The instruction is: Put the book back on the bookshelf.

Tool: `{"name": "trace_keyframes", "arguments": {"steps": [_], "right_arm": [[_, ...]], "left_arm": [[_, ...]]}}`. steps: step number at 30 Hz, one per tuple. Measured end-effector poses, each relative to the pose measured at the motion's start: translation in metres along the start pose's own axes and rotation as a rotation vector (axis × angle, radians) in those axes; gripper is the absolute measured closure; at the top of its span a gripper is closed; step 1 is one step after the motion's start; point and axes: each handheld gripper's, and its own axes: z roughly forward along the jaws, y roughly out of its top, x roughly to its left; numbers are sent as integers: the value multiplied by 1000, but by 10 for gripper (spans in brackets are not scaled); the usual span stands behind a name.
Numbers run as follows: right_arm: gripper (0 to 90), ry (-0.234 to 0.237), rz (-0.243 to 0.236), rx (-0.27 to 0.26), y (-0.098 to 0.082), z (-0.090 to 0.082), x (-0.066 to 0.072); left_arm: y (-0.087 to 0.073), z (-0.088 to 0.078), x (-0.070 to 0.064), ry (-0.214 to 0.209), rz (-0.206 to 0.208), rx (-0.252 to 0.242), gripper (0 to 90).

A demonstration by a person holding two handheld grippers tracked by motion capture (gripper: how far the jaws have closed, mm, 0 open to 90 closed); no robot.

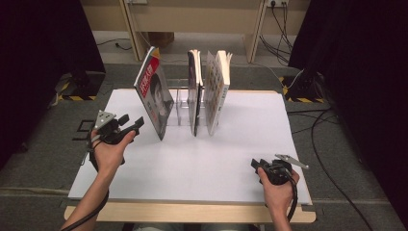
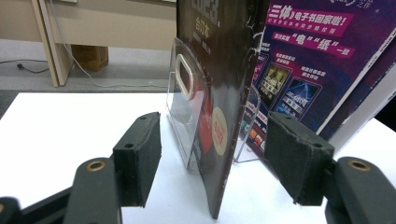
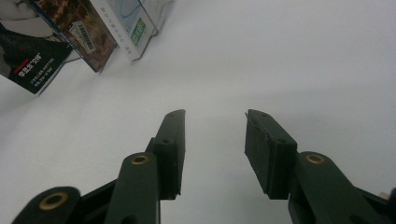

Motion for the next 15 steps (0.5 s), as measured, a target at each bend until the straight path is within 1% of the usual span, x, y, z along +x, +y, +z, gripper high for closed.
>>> {"name": "trace_keyframes", "arguments": {"steps": [4,7,11,15], "right_arm": [[589,0,2,-1,0,0,0],[589,0,3,0,0,0,0],[589,1,10,1,0,-1,1],[589,-1,3,-1,0,0,0]], "left_arm": [[-6,-3,2,-5,-2,7,358],[-10,-5,3,-1,1,5,359],[-15,-8,5,-2,3,17,359],[-20,-12,8,3,4,21,359]]}}
